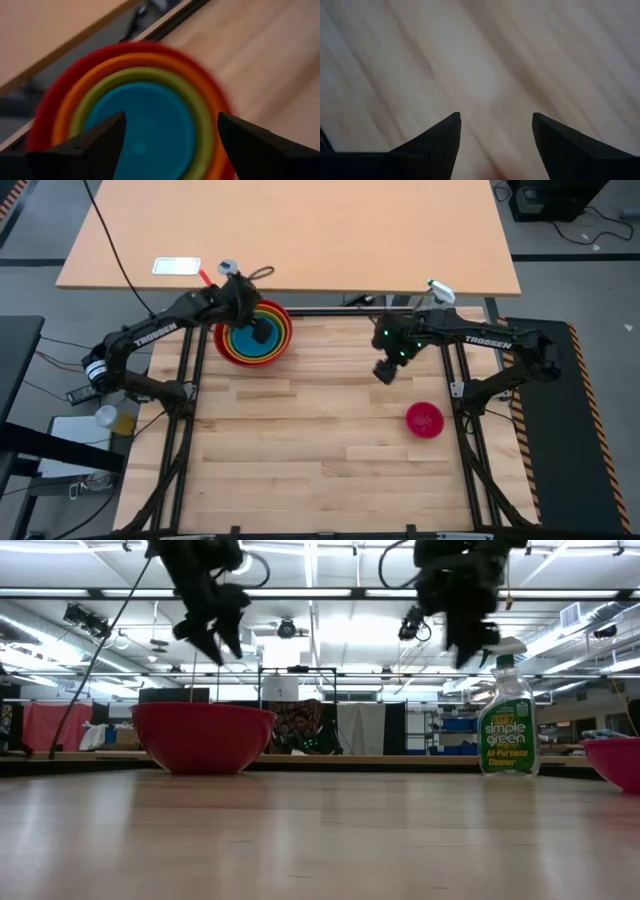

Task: Nest bowls inside each other
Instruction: Stack the red bowl on top of the blue bowl

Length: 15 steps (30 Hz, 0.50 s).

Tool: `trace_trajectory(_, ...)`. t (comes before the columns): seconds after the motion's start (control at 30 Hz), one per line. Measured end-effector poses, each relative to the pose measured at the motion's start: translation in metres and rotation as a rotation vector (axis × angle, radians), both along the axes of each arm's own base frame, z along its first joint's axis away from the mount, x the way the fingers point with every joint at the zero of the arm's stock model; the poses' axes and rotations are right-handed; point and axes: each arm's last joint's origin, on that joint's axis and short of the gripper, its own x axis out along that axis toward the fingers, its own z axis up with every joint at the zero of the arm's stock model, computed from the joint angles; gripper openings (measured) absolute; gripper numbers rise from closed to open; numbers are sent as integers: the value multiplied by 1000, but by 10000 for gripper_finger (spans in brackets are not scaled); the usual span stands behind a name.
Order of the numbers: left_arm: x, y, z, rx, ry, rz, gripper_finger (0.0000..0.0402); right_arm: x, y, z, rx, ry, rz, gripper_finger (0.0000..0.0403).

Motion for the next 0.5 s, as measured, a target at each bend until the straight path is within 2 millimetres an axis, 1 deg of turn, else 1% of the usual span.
trace_trajectory(0.17, 27, -38, 7, 9, -97, -123, 318, -19, 21, -8, 26, 226, 224, 238)
trace_trajectory(0.23, 34, -50, 8, 4, -124, -132, 318, -24, 30, -16, 24, 301, 315, 232)
trace_trajectory(0.33, 40, -64, 9, 19, -135, -103, 318, -29, 40, -35, 58, 360, 408, 223)
trace_trajectory(0.4, 42, -71, 9, 16, -147, -87, 318, -32, 47, -52, 80, 382, 451, 218)
trace_trajectory(0.5, 45, -81, 10, -9, -171, -86, 318, -39, 57, -74, 57, 451, 495, 212)
